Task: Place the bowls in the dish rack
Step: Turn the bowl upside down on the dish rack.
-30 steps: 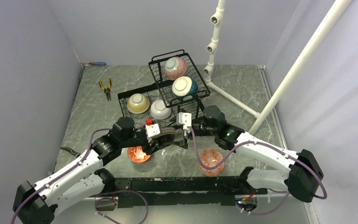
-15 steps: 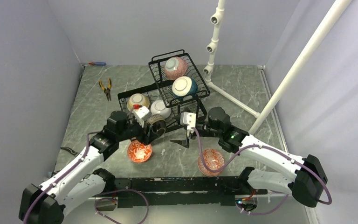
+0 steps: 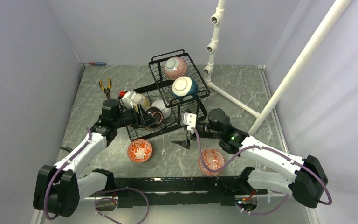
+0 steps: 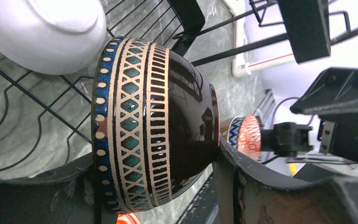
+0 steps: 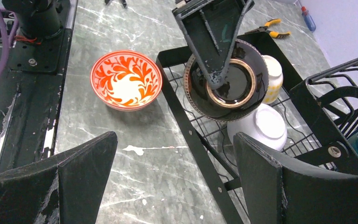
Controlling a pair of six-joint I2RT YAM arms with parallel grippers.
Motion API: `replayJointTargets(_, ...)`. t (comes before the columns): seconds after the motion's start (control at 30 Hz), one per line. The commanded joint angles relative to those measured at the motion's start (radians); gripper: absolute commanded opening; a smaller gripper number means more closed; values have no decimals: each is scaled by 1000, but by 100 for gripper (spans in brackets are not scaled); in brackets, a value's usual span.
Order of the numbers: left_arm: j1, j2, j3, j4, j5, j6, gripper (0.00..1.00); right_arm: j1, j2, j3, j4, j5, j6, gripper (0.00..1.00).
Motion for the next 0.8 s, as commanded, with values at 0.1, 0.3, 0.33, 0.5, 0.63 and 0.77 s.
replayJointTargets(0.1,39,54,11,195,94,-171,3,2,-22,10,0,2,-3,100)
replayJointTargets(0.3,48,85,8,120,45,-100,3,2,-25,7,-8,1,-5,100)
replayJointTargets(0.33,51,95,5,116,45,-95,3,2,-25,9,-8,1,-5,100)
replayJointTargets(0.5,63,145,-5,129,46,-85,3,1,-16,13,-11,-8,-4,100)
replayJointTargets(0.63,66,191,-1,132,49,-72,3,2,-11,22,-24,-14,-9,100)
replayJointTargets(0.77,69,236,6,124,68,-57,3,2,-13,23,-34,-9,-16,100)
